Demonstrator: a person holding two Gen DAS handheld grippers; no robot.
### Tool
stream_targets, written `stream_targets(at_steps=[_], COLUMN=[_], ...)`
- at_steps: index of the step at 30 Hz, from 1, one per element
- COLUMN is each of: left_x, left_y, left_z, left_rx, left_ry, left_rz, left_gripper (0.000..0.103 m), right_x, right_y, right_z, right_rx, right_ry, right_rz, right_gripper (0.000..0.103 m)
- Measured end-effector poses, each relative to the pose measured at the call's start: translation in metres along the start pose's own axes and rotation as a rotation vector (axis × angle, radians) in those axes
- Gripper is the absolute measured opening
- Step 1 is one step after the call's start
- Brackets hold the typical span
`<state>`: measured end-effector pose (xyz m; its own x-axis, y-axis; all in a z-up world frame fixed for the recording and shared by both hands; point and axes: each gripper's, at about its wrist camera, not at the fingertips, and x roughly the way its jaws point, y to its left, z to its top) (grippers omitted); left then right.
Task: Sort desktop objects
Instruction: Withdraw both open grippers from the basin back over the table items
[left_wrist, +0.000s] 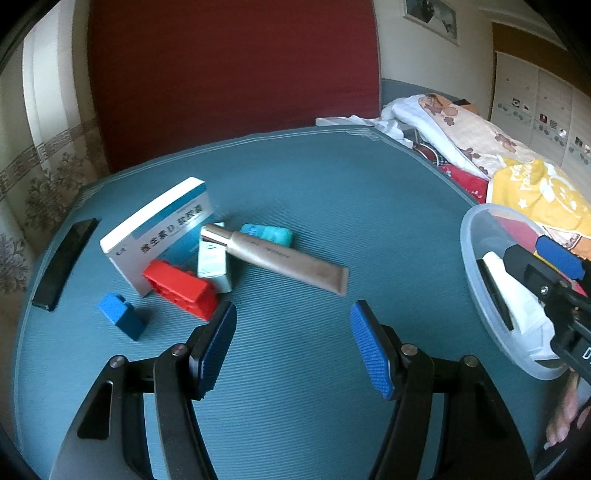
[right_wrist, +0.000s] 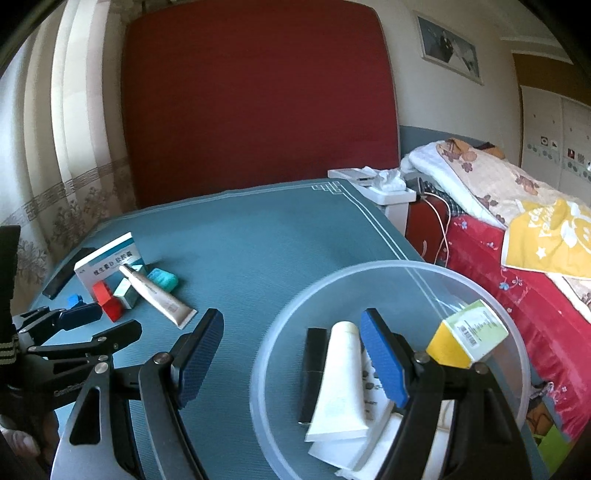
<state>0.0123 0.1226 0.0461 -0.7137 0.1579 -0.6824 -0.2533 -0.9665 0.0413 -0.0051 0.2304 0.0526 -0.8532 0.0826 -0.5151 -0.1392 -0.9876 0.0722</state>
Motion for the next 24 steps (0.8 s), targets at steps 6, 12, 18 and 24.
stream_targets(at_steps=[6, 12, 18, 24], left_x=[-0.001, -0.001, 0.001, 0.006], left_y=[0.013, 0.023, 0.033, 0.046], left_z=[-0.003, -0.005, -0.007, -0.008], left_rx=[-0.014, -0.020, -0.031, -0.049], left_ry=[0.002, 0.004, 0.009, 0.021], left_rz=[0.013, 0.019, 0.022, 0.032], left_gripper=[0.068, 0.068, 0.068, 0.068], right_x=[0.003, 0.006, 0.012, 0.022], right_y=[0.013, 0.024, 0.037, 0.053], right_z=[0.001, 0.001, 0.004, 0.005], right_rx=[-0.005, -0.010, -0.027, -0.057], right_ry=[0.002, 0.010, 0.010, 0.021], right_rz=[0.023, 0.034, 0.042, 0.061], right_gripper=[0.080, 0.080, 0.080, 0.080])
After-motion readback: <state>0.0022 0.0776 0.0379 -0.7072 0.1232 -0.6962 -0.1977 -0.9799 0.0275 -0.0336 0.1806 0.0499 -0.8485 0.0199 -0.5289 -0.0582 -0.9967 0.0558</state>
